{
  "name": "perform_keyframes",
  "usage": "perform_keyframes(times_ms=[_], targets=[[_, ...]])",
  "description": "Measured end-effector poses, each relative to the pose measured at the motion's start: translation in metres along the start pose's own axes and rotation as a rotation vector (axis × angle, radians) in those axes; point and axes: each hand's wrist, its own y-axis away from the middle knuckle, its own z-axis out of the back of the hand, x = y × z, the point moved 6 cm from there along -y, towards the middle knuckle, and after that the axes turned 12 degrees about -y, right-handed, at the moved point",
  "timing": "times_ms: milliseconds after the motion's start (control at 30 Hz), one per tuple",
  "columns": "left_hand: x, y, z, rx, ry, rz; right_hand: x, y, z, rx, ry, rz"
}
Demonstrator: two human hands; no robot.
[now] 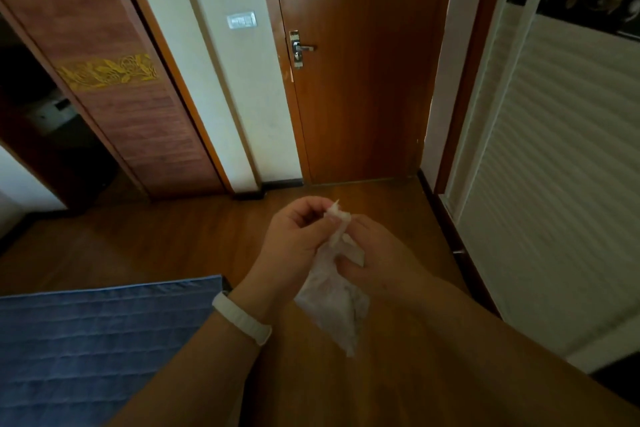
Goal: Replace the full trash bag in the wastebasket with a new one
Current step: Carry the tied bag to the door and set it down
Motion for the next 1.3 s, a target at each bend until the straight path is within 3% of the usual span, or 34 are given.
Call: perform_keyframes(times_ms=[433,867,1300], targets=[[0.063,-0.173,0.046,-0.01,0.063,0.05,-0.074,-0.165,-0.006,0.01,0.021,-0.062],[0.102,-0.395,0.183,0.03,0.147,0.056,-0.108,-0.426,-0.045,-0.02,0.077,-0.072],[0.153,-0.541,0.257,-0.068,0.146,0.086,-0.16,-0.594,-0.077,0.072,0.046,-0.035]])
